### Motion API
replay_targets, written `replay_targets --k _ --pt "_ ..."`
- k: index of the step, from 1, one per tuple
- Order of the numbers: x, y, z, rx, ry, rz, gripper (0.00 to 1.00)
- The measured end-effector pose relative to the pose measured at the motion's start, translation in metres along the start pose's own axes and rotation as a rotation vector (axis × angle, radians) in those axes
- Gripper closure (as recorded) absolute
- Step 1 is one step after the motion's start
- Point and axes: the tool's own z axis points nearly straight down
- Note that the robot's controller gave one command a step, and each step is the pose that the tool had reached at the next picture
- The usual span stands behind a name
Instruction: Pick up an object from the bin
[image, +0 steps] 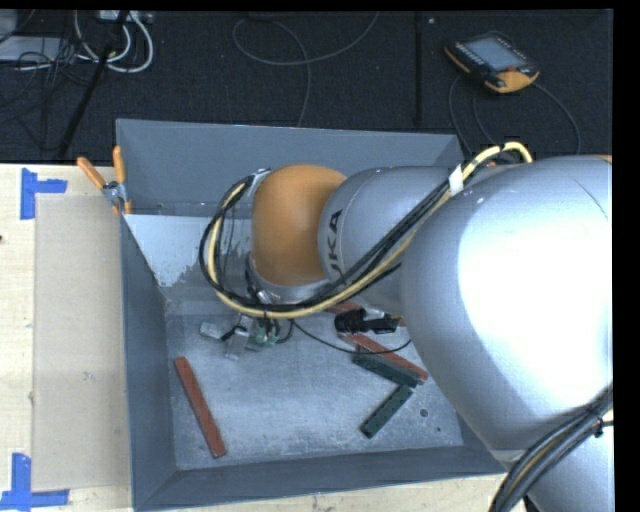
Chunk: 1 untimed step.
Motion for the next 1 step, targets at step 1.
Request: replay_targets --k 1 --pt "0.0010 -0.0008 -0.0026 0.002 0.004 0.000 1.00"
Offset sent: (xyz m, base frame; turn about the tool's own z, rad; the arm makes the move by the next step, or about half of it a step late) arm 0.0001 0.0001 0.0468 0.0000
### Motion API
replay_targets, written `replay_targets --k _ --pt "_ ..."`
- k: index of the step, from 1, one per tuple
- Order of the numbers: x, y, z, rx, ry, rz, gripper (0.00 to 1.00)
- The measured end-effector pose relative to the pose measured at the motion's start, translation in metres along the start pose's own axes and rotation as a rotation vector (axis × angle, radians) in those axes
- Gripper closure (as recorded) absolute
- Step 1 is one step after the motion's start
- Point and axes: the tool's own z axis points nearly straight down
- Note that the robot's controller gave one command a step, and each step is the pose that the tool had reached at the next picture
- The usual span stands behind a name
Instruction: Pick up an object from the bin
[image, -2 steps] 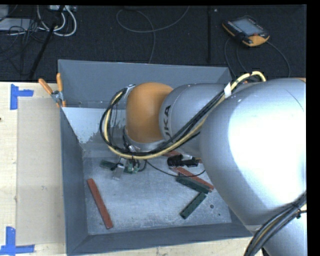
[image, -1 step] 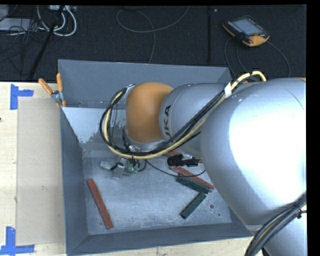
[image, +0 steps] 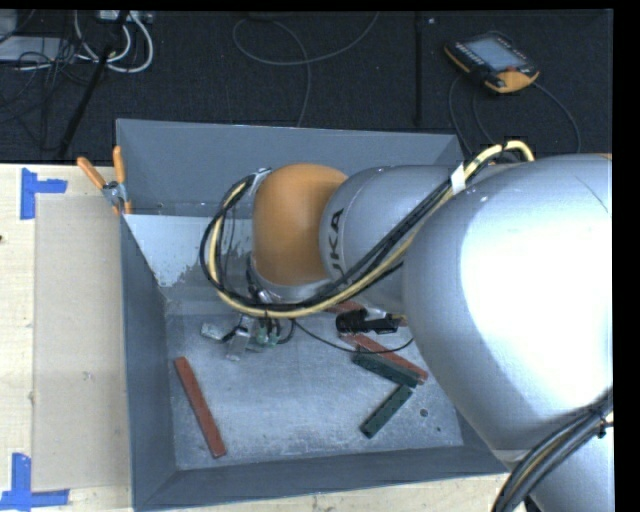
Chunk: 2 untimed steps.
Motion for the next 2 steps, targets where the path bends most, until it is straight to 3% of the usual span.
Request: replay_targets --k 2 --pt "0.001 -0.001 -0.031 0.002 0.004 0.001 1.00"
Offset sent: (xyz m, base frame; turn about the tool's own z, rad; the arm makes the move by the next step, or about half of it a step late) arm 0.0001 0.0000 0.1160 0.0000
